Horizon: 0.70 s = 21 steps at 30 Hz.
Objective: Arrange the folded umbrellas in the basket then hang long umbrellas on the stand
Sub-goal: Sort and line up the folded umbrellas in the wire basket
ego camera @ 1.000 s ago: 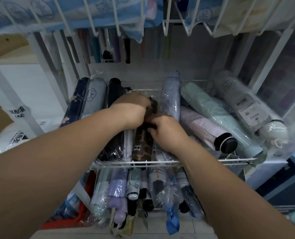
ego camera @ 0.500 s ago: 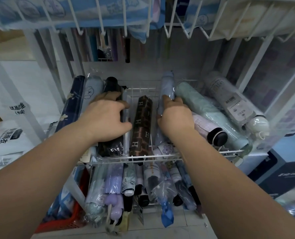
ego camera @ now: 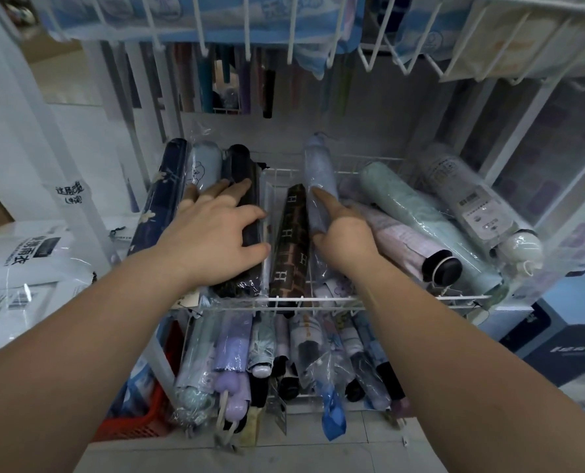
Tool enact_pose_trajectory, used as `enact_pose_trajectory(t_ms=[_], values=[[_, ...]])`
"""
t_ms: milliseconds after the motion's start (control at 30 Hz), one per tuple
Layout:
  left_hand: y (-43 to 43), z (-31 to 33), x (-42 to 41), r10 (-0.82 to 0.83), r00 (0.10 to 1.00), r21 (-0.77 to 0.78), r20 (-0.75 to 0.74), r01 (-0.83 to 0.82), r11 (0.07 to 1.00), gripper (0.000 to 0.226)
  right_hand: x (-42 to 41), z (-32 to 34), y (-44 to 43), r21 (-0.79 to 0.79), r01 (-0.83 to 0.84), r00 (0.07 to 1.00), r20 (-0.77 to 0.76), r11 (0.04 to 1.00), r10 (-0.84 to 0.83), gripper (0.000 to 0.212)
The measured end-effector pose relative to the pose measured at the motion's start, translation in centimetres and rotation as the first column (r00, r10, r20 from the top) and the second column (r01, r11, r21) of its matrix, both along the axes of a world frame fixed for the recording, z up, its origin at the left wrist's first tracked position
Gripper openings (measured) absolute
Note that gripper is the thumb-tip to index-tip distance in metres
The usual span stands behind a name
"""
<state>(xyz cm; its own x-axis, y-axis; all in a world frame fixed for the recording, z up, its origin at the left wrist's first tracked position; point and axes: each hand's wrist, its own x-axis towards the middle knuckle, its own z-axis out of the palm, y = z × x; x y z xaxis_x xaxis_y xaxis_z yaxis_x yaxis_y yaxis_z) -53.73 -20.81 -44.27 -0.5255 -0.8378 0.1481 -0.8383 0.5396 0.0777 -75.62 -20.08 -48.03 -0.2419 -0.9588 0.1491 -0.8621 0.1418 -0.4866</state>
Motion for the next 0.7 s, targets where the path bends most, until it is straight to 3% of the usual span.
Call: enact_pose_trajectory(t_ms=[100, 200, 233, 400, 500, 567, 633, 700], values=[[0.1, 0.1, 0.3, 0.0, 1.0, 0.014, -0.005, 0.0, 1.0, 0.062, -0.1, 1.0, -0.5, -0.103, 0.049, 0.99, 0.14, 0.993, -0.034, 0.069], [0.1, 0.0, 0.5, -0.001, 1.0, 0.016, -0.014, 0.002, 1.0, 0.063, 0.4, 2.3, -0.7, -0.198, 0.112, 0.884, 0.468, 0.974, -0.007, 0.059], [0.1, -0.1, 0.5, -0.001, 1.0, 0.014, -0.012, 0.001, 1.0, 0.063, 0.6, 2.4, -0.6, -0.213, 0.111, 0.857, 0.514, 0.971, 0.015, 0.057], [0.1, -0.1, 0.3, -0.002, 1.0, 0.005, -0.017, 0.002, 1.0, 0.063, 2.2, 1.0, 1.1, -0.145, -0.065, 0.937, 0.331, 0.987, 0.111, 0.067], [0.5, -0.1, 0.3, 0.011, 0.999, -0.016, -0.04, -0.012, 1.0, 0.064, 3.1, -0.1, 1.1, -0.099, -0.1, 0.953, 0.275, 0.99, 0.124, 0.077], [1.0, 0.0, 0.4, 0.031, 0.998, -0.037, -0.058, -0.033, 0.999, 0.067, 3.2, -0.1, 0.6, -0.04, -0.106, 0.96, 0.254, 0.994, 0.113, 0.073], [1.4, 0.1, 0.8, 0.047, 0.996, -0.052, -0.071, -0.051, 0.997, 0.072, 2.8, 0.0, 0.3, -0.016, -0.079, 0.938, 0.338, 0.997, 0.08, 0.068], [1.8, 0.1, 1.2, 0.058, 0.997, -0.049, -0.058, -0.061, 0.997, 0.084, 2.5, -0.4, 0.0, 0.013, -0.064, 0.856, 0.514, 0.998, 0.048, 0.065]])
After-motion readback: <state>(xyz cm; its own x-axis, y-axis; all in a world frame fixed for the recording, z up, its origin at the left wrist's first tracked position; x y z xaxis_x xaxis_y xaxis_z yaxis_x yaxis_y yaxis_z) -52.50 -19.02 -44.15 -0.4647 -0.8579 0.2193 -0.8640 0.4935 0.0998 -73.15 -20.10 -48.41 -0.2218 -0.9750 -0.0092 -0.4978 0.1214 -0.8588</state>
